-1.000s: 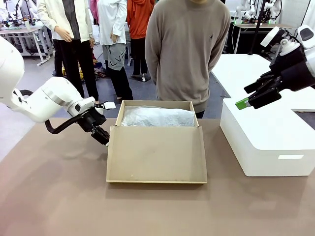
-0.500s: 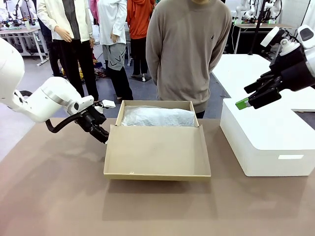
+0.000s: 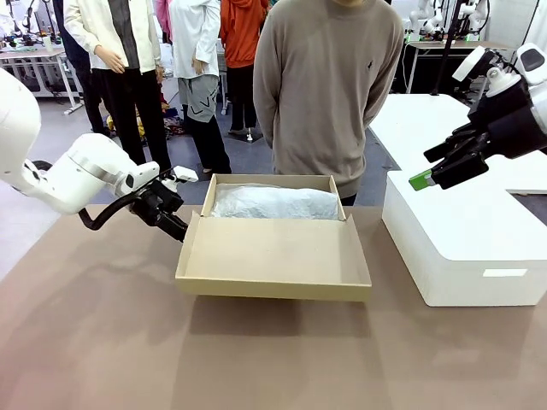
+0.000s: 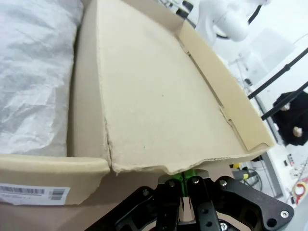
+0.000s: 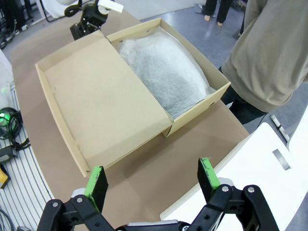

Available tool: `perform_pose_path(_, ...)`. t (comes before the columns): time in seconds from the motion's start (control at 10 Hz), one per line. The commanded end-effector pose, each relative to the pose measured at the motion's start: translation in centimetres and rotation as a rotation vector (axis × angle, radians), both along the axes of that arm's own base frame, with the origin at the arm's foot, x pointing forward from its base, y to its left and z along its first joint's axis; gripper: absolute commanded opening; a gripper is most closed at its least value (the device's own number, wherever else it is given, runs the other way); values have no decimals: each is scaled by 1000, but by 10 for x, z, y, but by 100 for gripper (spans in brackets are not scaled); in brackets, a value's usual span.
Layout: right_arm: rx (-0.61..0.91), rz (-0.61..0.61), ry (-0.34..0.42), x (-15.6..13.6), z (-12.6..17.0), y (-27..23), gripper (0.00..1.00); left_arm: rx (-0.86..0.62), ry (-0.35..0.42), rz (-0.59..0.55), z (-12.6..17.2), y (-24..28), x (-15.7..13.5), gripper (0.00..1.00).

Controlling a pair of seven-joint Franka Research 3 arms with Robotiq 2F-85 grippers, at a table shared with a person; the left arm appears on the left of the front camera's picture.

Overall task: Pack the shoes into the box.
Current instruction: Close the Shoes Box.

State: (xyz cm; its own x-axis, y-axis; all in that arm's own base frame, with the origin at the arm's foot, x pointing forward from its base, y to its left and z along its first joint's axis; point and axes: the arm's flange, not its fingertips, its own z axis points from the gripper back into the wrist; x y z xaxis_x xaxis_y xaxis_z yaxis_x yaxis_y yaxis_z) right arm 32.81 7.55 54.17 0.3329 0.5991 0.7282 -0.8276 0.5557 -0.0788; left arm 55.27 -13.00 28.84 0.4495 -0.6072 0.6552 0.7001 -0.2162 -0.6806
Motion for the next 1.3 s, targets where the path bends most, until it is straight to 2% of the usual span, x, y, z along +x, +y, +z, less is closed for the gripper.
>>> perform_pose_path(0.0,15,7,-1,1,0,0,100,-58,77,62,8,3,2,0)
perform_pose_path(0.1,15,7,-1,1,0,0,100,-86,95,84,11,5,1,0)
perform_pose_path(0.4,15,7,-1,1,0,0,100,-144,82,165,23,6,-1,0)
perform_pose_path(0.7,15,7,-1,1,0,0,100,-181,20,261,32,7,-4,0)
perform_pose_path(0.9,15,7,-1,1,0,0,100,-177,-46,316,46,4,-9,0)
perform_pose_path(1.2,15,7,-1,1,0,0,100,-58,-258,428,66,0,-5,0)
